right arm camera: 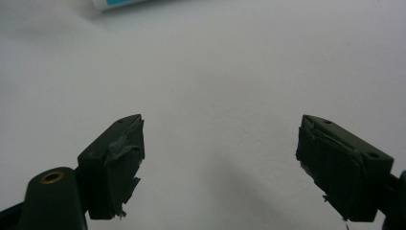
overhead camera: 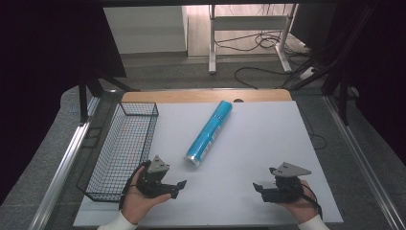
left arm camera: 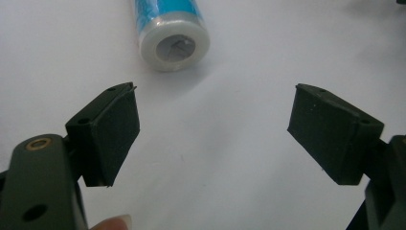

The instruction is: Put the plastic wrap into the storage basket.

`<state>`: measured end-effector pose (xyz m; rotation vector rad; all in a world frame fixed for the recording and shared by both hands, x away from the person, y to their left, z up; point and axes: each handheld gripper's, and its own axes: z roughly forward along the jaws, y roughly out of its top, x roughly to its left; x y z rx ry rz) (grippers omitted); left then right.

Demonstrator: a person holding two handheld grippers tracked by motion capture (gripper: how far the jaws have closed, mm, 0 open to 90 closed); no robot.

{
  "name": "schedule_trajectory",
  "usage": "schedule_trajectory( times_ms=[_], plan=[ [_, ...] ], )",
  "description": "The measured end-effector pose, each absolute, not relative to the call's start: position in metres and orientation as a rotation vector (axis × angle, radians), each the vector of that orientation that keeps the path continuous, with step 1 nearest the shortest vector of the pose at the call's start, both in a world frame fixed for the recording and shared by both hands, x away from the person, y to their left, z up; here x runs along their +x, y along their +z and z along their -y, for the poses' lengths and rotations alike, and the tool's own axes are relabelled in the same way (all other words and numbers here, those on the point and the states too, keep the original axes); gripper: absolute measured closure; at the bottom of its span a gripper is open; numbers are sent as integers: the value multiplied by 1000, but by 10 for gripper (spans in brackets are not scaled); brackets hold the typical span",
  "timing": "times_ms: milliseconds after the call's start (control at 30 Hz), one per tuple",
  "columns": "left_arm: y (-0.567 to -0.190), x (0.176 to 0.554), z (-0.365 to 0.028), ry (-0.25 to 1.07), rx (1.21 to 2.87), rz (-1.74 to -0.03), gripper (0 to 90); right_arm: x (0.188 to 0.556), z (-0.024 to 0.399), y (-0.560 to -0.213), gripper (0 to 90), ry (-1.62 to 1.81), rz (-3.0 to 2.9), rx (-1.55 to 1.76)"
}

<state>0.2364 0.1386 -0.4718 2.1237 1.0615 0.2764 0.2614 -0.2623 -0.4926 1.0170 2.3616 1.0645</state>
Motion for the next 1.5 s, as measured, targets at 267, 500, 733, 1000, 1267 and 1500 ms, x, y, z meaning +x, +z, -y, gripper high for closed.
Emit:
schedule_trajectory(
  times_ms=[267,500,733,1000,1267,1500],
  plan=[
    [-457,244,-128,265,2123,-1054,180,261,267,-492,178,1062,-2344,1048],
    [-438,259,-112,234,2122,-1023,180,263,267,-493,180,1063,-2337,1059],
    [-429,278,-105,220,2131,-1039,179,268,264,-495,181,1055,-2356,1046],
    [-429,297,-100,212,2148,-1048,180,268,264,-495,181,1044,-2357,1040],
    [-432,322,-95,196,2168,-1062,181,264,267,-498,181,1029,-2355,1051],
    [-432,351,-87,182,2184,-1082,182,263,271,-496,181,1033,-2331,1073]
  ],
)
